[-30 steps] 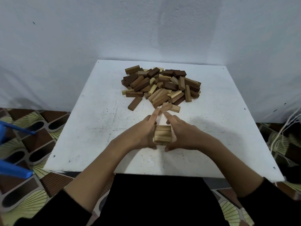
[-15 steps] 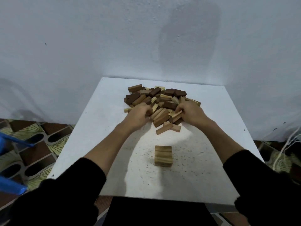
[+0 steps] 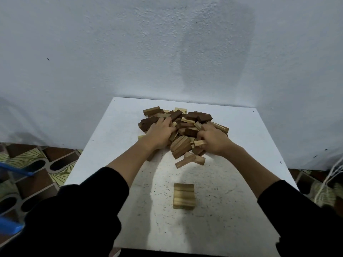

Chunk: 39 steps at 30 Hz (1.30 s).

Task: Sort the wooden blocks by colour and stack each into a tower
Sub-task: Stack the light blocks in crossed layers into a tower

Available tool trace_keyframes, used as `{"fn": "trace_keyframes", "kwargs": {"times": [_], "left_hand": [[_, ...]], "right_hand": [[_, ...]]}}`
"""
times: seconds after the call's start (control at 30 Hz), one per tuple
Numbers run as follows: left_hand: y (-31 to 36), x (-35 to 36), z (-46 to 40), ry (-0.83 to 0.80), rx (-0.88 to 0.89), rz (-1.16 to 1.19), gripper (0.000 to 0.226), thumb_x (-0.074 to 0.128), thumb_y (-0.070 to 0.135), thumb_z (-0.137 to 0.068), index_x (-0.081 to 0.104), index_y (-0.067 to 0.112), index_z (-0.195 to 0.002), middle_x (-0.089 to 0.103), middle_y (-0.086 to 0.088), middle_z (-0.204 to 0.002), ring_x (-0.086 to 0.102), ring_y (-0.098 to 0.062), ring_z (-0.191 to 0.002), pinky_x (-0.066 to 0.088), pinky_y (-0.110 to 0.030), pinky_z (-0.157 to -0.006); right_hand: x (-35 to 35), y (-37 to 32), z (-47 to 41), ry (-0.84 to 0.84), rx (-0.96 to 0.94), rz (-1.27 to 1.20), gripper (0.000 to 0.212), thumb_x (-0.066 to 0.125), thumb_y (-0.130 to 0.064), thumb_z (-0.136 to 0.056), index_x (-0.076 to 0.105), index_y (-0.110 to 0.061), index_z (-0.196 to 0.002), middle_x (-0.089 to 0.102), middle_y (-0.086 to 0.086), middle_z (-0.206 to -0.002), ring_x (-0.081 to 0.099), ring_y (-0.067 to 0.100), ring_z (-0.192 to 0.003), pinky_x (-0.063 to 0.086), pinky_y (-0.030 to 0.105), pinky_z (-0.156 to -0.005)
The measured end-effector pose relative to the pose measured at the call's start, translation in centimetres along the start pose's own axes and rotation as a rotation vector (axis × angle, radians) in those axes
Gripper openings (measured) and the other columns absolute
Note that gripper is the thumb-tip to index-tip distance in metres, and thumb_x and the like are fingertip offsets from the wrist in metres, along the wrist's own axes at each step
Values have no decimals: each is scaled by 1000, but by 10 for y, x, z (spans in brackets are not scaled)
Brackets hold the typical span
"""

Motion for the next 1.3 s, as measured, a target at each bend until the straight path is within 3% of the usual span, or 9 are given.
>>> {"fn": "trace_keyframes", "kwargs": {"times": [0.1,0.2,0.3,0.4,0.53,0.8,0.97,1.17,1.3], "left_hand": [[-1,-2,-5,13,15,-16,38,55,25,-92,53,12,-128,38,-13,-129,32,-30,-125,39,-39,-85],[-2,-4,-11,31,42,-37,36,56,26,-91,56,13,-124,40,-12,-130,30,-30,-128,38,-41,-91],[-2,-2,-15,-22,75,-76,46,67,33,-83,57,15,-125,39,-10,-130,30,-29,-129,33,-42,-100],[-4,-2,-20,-66,81,-87,56,73,39,-78,56,19,-128,38,-10,-131,30,-29,-128,30,-42,-104],[-7,-4,-25,-101,87,-58,59,74,43,-76,56,23,-128,37,-9,-130,29,-29,-126,26,-42,-105],[-8,-1,-30,-146,122,-16,60,76,45,-73,58,18,-123,39,-7,-123,30,-26,-122,25,-42,-102],[-8,5,-28,-172,105,60,55,74,38,-78,57,15,-125,37,-9,-126,29,-25,-125,22,-44,-105],[-6,-2,-25,-82,80,129,30,52,22,-92,64,12,-118,45,-10,-124,31,-26,-126,28,-40,-100],[-15,-13,-23,8,42,255,26,53,19,-91,67,13,-112,53,-6,-118,38,-27,-118,31,-38,-95]], "right_hand": [[-16,-1,-2,70,8,-226,12,65,-13,-81,55,-14,-86,49,1,-95,50,21,-95,40,31,-73],[-34,4,-8,178,48,-435,11,59,-1,-81,53,-11,-82,57,3,-85,56,22,-83,44,35,-71],[-45,7,-24,213,61,-437,11,50,-2,-86,49,-11,-91,59,7,-87,55,26,-81,44,38,-69],[-47,10,-51,157,87,-308,18,44,-7,-90,51,-13,-106,57,4,-99,53,26,-92,38,34,-70],[-45,4,-83,48,53,-129,25,59,-18,-88,60,-18,-113,51,11,-112,43,29,-112,40,35,-79],[-28,-1,-103,-85,74,-5,28,65,-27,-87,64,-22,-115,43,13,-120,32,30,-123,38,36,-86],[-30,-3,-101,-36,61,-75,13,66,-15,-84,64,-14,-97,40,6,-101,37,28,-115,37,33,-77],[-42,-4,-94,126,28,-193,14,62,-19,-83,62,-7,-90,52,10,-102,45,26,-104,44,36,-78],[-68,-10,-78,314,78,-482,14,63,-24,-85,59,-12,-77,50,-4,-76,50,11,-74,41,28,-66]]}}
Point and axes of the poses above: each hand's wrist, its own z-axis away from the middle knuckle, its own x-axis out of the palm, y = z × x, the point moved 7 cm from there along -z, towards the middle knuckle
